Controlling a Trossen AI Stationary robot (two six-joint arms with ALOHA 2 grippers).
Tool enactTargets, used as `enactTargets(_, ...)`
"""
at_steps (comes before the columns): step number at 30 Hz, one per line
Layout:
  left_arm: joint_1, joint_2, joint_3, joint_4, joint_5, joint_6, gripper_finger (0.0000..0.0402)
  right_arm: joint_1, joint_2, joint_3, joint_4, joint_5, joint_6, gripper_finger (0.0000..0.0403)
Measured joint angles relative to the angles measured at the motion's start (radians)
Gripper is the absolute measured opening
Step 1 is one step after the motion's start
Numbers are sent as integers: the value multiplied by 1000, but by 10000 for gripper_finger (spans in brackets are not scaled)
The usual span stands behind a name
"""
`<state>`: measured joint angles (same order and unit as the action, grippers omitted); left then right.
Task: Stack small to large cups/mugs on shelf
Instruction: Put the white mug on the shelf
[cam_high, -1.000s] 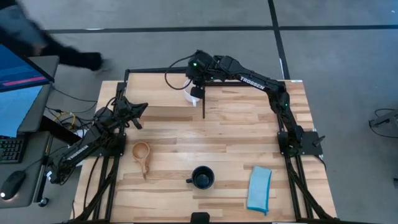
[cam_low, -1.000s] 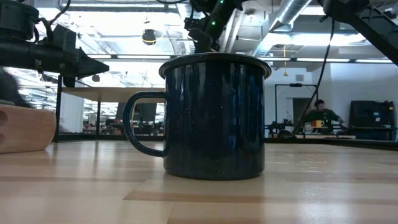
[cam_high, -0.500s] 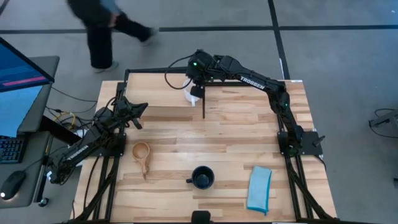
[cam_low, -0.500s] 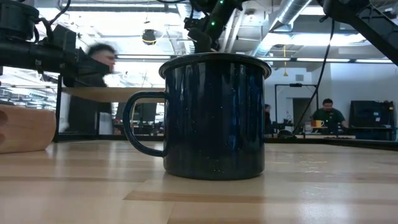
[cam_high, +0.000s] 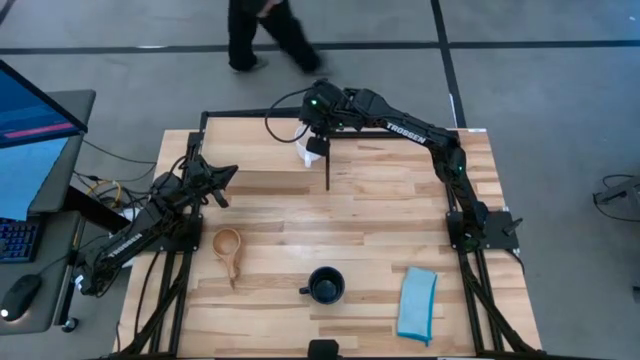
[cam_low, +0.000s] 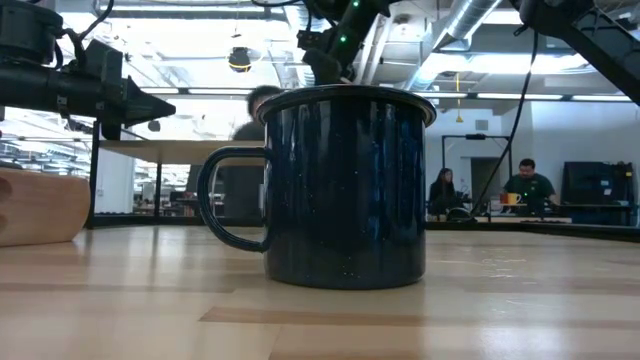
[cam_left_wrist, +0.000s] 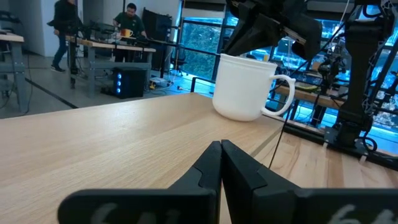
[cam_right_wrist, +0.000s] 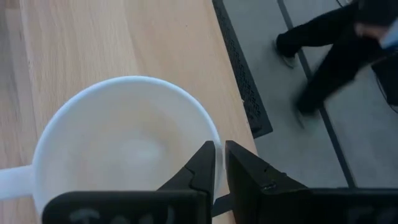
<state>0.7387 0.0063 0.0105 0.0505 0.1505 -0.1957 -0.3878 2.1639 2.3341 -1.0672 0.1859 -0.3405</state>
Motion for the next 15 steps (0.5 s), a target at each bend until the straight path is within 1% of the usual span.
enactTargets(10,0,0,0,0,0,-1,0,7,0,0,-1,-1,0,60)
enactTargets(15,0,0,0,0,0,-1,0,15,0,0,-1,-5,-5,72)
